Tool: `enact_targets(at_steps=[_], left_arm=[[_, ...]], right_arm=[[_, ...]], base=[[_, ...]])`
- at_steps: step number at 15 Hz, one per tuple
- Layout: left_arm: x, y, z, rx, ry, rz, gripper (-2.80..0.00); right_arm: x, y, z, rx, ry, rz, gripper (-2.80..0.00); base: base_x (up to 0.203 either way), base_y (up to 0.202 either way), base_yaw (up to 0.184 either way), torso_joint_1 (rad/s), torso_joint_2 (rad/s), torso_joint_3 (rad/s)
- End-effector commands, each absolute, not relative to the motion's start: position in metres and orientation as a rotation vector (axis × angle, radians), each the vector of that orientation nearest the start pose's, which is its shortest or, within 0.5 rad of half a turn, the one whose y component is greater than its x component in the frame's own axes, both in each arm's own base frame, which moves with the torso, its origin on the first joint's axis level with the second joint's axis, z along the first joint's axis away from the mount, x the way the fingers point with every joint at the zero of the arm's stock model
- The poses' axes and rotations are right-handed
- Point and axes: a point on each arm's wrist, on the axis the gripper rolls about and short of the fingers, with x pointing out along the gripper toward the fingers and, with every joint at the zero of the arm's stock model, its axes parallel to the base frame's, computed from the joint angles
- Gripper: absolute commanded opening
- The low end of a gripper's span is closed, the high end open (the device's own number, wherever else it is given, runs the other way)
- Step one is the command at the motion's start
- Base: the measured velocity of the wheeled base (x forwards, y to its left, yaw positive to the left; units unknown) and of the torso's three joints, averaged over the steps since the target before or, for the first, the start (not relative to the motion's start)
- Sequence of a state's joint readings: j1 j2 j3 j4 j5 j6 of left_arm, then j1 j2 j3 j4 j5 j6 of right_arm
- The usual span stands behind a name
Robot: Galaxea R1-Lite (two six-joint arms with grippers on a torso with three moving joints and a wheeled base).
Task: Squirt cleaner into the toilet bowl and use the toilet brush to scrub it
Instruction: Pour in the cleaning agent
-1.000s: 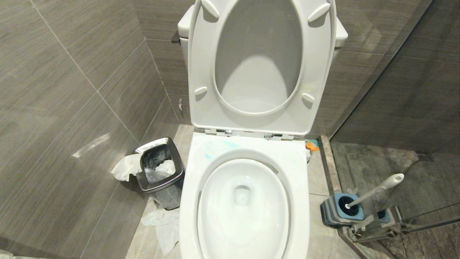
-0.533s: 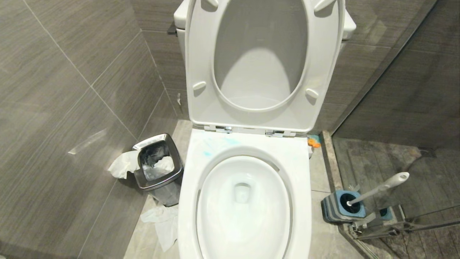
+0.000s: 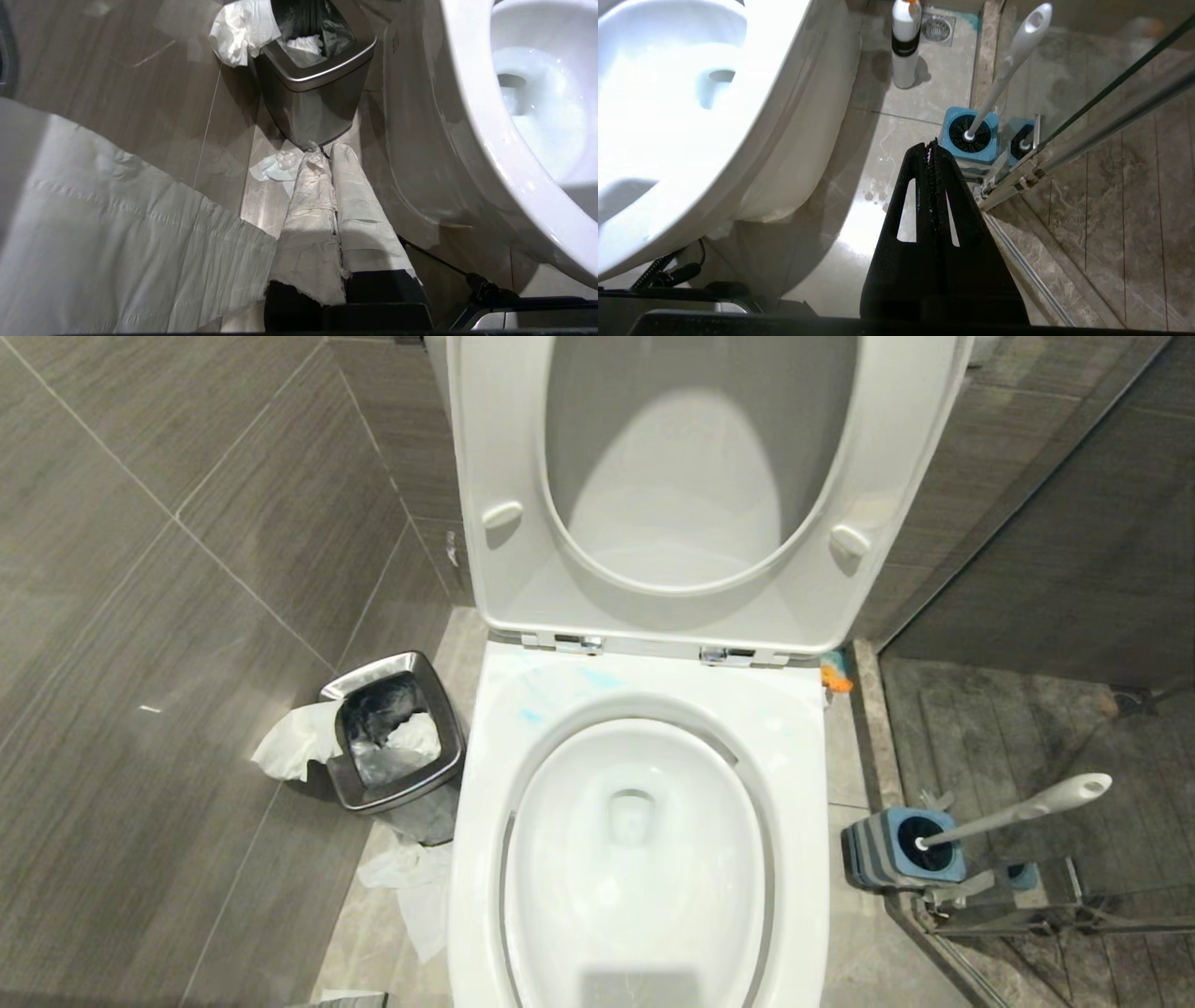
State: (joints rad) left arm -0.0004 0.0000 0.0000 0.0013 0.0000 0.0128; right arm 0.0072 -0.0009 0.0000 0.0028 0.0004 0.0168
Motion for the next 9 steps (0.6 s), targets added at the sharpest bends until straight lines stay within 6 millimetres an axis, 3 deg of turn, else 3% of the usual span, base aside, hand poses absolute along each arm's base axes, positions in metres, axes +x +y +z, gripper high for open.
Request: enact_targets(at_steps=[1, 9], left_arm=[[-0.0227, 0.0000, 0.0754, 0.014, 0.003, 0.000, -2.80], [-0.0227, 0.0000, 0.0757, 0.014, 0.000, 0.000, -2.80]], right_arm=[[-0.0228, -0.0001, 0.0752, 0.017, 0.003, 0.009, -2.80], [-0.0228, -0.0001, 0.0753, 0.015, 0.002, 0.009, -2.80]], base=[[0.000, 0.000, 0.000, 0.002, 0.01, -0.198], [0.000, 0.000, 0.000, 0.007, 0.00, -0.158]])
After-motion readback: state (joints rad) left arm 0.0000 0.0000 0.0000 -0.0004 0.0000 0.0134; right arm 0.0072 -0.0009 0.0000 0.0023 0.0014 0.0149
